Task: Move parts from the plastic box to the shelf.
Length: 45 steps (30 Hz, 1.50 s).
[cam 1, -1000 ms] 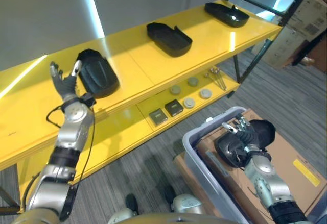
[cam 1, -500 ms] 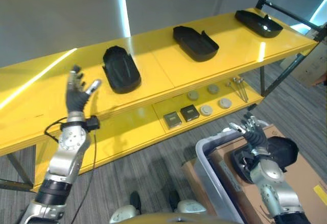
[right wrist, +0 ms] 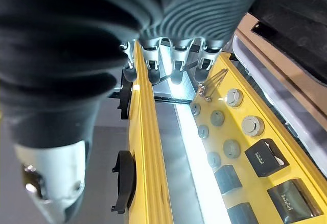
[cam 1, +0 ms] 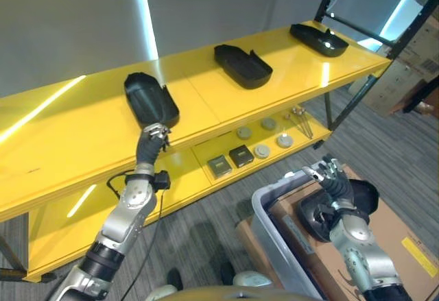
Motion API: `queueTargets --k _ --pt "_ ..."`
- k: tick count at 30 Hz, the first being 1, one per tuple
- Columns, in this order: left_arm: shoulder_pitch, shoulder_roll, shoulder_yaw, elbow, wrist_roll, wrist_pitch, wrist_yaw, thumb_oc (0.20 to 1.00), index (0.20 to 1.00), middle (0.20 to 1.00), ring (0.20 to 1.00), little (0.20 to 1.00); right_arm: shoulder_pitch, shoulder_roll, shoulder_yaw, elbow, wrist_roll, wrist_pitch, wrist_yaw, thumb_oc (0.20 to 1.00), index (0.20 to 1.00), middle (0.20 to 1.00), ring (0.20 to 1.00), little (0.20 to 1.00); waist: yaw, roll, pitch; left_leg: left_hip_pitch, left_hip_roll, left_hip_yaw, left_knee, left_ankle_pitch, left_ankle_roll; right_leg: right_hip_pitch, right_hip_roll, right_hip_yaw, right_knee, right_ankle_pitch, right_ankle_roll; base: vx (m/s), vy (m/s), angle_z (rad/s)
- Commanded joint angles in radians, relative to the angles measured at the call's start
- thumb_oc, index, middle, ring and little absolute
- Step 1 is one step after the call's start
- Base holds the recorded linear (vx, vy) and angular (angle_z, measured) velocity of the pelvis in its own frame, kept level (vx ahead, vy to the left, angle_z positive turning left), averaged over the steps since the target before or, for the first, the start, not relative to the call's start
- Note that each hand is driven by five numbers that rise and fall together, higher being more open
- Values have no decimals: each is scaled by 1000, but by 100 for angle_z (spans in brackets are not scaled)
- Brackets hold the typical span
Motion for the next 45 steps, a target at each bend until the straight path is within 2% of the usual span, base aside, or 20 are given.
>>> queueTargets --k 1,6,14,23,28,45 --pt "-81 14 9 46 35 -43 56 200 200 200 200 200 -25 -32 -8 4 2 -43 4 1000 1000 1000 1000 1000 16 -14 -27 34 16 20 7 -67 6 -31 -32 -68 37 -18 74 0 0 0" --pt "-96 5 35 107 47 -36 117 200 200 200 200 200 -21 -29 -10 20 -3 -44 19 1000 1000 1000 1000 1000 9 -15 -29 36 18 22 6 -66 5 -33 -31 -64 40 -20 73 0 0 0" --pt "-129 -21 43 208 61 -45 145 200 200 200 200 200 -33 -25 -4 35 -16 -32 43 1000 1000 1000 1000 1000 -4 -14 -29 42 24 25 6 -66 4 -33 -29 -56 47 -25 72 0 0 0" --pt "-171 -72 14 293 56 -57 134 200 200 200 200 200 -54 -5 19 47 -40 -21 48 1000 1000 1000 1000 1000 -17 -14 -20 44 33 31 14 -65 3 -35 -25 -43 58 -29 73 9 -10 -3" --pt "-211 -116 -26 340 75 -67 165 200 200 200 200 200 -64 5 43 54 -51 -11 41 1000 1000 1000 1000 1000 -29 -22 -16 52 38 38 16 -67 5 -31 -21 -30 59 -28 75 38 -40 -5" --pt "-267 -119 11 488 93 -76 252 200 200 200 200 200 -54 -13 51 103 -52 -26 75 1000 1000 1000 1000 1000 -51 -22 -14 45 43 42 42 -69 3 -37 -24 -26 76 -34 77 29 -7 -4"
